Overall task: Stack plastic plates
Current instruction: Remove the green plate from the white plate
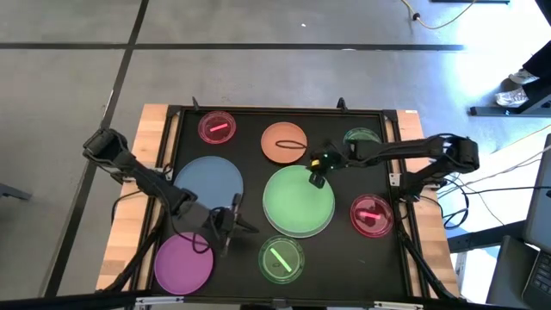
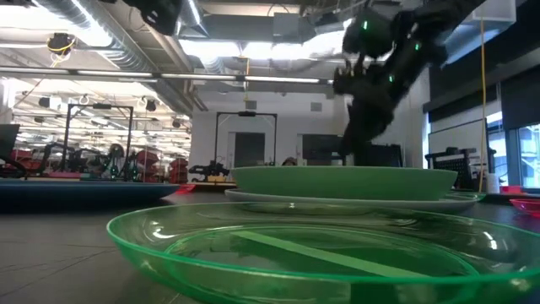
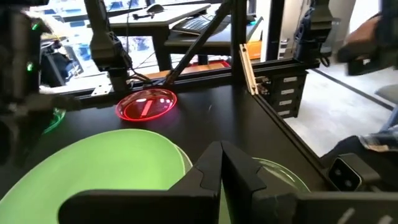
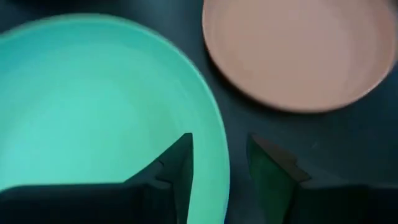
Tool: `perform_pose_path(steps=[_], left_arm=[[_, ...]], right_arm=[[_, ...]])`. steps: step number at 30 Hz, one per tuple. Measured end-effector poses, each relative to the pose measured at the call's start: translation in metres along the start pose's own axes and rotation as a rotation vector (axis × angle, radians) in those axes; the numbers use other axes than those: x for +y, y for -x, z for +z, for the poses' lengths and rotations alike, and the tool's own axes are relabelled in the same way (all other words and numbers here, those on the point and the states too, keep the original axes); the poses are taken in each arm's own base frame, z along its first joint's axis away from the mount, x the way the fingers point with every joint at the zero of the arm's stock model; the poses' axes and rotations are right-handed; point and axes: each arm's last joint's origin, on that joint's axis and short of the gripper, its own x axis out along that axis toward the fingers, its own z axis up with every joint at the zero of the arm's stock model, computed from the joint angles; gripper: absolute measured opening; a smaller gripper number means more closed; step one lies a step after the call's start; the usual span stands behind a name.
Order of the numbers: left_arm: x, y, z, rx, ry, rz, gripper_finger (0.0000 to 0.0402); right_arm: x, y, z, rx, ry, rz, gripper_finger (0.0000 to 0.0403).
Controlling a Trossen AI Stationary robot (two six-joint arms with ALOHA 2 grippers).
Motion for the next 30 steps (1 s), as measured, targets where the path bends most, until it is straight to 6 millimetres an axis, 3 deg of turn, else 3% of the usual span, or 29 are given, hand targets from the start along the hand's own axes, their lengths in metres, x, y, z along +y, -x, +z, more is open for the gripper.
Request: perform_pose_path(steps=[6, 15, 20, 30], left_arm=[[-0.004, 0.003, -0.002, 0.013, 0.007, 0.085, 0.0004], [0.01, -0.002, -0.003, 0.032, -0.024, 0.136, 0.0004], [0.016, -0.004, -0.006, 0.063, -0.033, 0.142, 0.0004], [0.028, -0.008, -0.006, 0.063, -0.018, 0.187, 0.0004]], right_arm=[[0.042, 0.036, 0.009, -0.159, 0.132, -0.025, 0.0134], [0.122, 0.059, -0.026, -0.217, 0.276, 0.038, 0.0133], [0.152, 0.065, -0.047, -0.236, 0.296, 0.057, 0.0133], [0.199, 0.058, -0.091, -0.187, 0.309, 0.131, 0.0133]])
